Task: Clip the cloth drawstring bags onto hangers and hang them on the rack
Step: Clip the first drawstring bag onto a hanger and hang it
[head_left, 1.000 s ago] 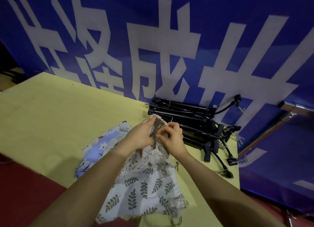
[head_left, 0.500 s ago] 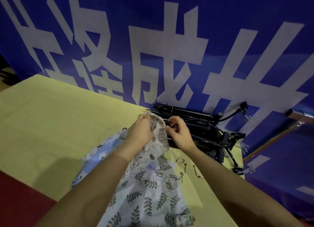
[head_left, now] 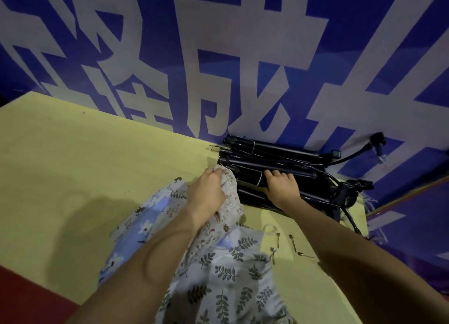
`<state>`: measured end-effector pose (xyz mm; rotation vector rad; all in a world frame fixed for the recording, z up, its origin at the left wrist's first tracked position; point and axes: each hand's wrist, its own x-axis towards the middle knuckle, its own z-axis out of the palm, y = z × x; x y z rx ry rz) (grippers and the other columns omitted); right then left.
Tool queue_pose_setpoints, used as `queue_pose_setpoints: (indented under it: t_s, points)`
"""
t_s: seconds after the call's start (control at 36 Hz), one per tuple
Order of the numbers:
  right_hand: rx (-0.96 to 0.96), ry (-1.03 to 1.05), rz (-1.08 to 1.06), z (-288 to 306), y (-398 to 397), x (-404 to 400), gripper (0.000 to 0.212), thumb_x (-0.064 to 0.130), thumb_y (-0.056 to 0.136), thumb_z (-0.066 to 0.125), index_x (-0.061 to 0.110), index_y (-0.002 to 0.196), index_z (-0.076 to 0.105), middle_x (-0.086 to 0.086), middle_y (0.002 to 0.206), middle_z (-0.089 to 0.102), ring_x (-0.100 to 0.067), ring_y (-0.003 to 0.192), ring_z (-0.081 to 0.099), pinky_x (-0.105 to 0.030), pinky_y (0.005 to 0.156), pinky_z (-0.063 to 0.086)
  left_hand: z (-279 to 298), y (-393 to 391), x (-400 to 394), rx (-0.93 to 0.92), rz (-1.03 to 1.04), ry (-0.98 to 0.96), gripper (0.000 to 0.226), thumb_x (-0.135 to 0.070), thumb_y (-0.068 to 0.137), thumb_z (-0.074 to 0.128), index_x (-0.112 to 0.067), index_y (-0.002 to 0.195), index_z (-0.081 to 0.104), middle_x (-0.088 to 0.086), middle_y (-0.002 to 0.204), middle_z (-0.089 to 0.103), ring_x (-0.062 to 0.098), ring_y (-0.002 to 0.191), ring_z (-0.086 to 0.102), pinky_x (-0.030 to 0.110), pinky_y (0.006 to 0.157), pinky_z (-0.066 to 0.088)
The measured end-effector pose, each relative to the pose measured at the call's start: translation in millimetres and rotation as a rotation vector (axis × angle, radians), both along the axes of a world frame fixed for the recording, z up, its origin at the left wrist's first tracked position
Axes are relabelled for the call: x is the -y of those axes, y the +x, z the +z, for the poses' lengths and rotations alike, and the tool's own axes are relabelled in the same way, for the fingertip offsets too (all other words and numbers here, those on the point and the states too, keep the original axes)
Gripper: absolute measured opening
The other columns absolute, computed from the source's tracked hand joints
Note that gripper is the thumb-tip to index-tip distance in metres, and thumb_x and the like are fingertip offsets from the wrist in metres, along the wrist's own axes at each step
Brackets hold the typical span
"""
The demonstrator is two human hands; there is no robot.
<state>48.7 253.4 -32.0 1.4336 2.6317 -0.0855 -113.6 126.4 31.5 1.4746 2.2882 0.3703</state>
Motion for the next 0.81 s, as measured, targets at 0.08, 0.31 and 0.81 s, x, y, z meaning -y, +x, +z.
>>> queue_pose_setpoints:
  t_s: [0.08, 0.31, 0.81]
  points:
    - [0.01, 0.065, 0.077, 9.7, 2.8, -1.4, 0.057, 0.035, 0.095, 0.05, 0.019, 0.145, 0.028, -0.012, 0.136, 0.046, -0.034, 0.123, 0.045, -0.039, 0.102, 0.035, -1.3, -0.2, 2.0, 0.008, 0.002, 0.018, 0.059, -0.001, 0.085, 0.049, -0.016, 0.141, 0.039, 0.007, 0.134, 0.049, 0.029, 0.117, 0.051, 0.038, 0.086, 0.046]
    - [-0.105, 0.151, 0.102, 48.7, 16.6, 7.0, 0.065, 0.04, 0.092, 0.052, 0.02, 0.147, 0.025, -0.013, 0.13, 0.047, -0.033, 0.112, 0.051, -0.038, 0.08, 0.047, 8.3, 10.9, 4.2, 0.032, 0.015, 0.061, 0.059, 0.004, 0.084, 0.045, -0.018, 0.138, 0.043, 0.006, 0.136, 0.048, 0.029, 0.117, 0.052, 0.037, 0.082, 0.048]
    - [-0.259, 0.014, 0.349, 104.6, 74.1, 61.9, 0.071, 0.038, 0.087, 0.059, 0.027, 0.148, 0.025, -0.008, 0.136, 0.051, -0.026, 0.121, 0.05, -0.034, 0.086, 0.045, 36.9, 40.6, 42.1, 0.387, 0.08, 0.019, 0.082, 0.007, 0.078, 0.06, -0.019, 0.147, 0.023, 0.007, 0.129, 0.05, 0.013, 0.07, 0.055, 0.018, 0.048, 0.041]
